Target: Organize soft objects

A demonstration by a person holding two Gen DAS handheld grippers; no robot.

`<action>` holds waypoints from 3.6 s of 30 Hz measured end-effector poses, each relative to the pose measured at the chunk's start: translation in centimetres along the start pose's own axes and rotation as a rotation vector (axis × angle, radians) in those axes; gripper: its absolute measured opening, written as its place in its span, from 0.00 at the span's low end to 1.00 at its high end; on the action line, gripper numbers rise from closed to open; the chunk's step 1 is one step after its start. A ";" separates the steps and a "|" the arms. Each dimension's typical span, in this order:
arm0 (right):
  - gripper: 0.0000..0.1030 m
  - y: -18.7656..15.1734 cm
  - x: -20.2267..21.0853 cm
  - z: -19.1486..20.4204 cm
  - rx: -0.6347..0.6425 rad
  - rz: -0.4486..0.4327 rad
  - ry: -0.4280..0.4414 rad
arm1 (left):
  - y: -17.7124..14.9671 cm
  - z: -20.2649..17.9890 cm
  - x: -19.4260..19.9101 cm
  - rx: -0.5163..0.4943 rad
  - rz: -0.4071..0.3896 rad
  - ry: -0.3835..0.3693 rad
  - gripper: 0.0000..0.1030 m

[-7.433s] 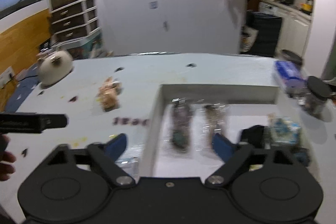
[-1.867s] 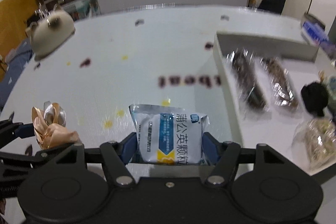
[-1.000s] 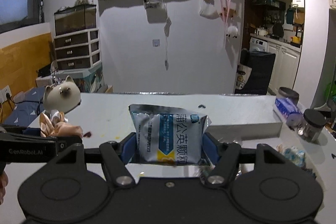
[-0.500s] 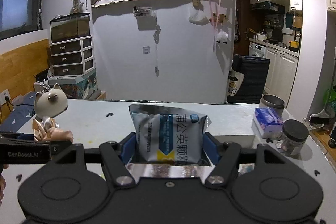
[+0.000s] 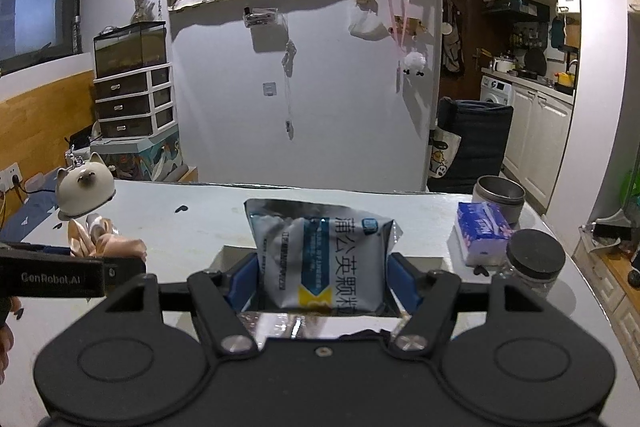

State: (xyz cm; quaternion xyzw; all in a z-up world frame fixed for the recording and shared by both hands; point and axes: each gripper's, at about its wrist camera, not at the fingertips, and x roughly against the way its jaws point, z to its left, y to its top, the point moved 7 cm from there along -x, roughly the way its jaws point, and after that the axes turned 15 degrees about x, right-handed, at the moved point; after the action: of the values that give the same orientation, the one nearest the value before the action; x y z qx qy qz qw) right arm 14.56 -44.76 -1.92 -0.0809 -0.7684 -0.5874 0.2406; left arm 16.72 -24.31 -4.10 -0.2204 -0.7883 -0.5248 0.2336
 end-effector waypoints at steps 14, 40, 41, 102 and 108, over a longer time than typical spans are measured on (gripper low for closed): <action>0.70 -2.1 -2.5 -4.9 -0.047 0.061 0.008 | -2.0 -4.1 -3.4 -0.074 0.110 0.060 0.72; 0.84 -3.8 -16.6 -7.8 -0.079 0.306 0.132 | -9.0 -2.4 -9.9 0.033 0.535 0.101 0.96; 0.85 -3.9 -17.0 -7.9 -0.089 0.305 0.135 | -8.9 -2.4 -9.9 0.035 0.532 0.100 0.96; 1.00 -1.6 7.4 -3.7 -0.052 0.037 0.000 | -2.1 -2.4 7.4 -0.063 0.036 -0.049 1.00; 1.00 -2.3 8.7 -3.5 -0.056 0.034 -0.024 | -2.7 -1.9 8.5 -0.087 0.003 -0.040 1.00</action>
State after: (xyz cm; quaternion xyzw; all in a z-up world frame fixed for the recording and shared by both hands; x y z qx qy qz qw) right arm 6.98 -50.07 0.84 -0.1077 -0.7532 -0.6034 0.2388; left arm 8.66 -26.15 -0.30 -0.2422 -0.7689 -0.5538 0.2086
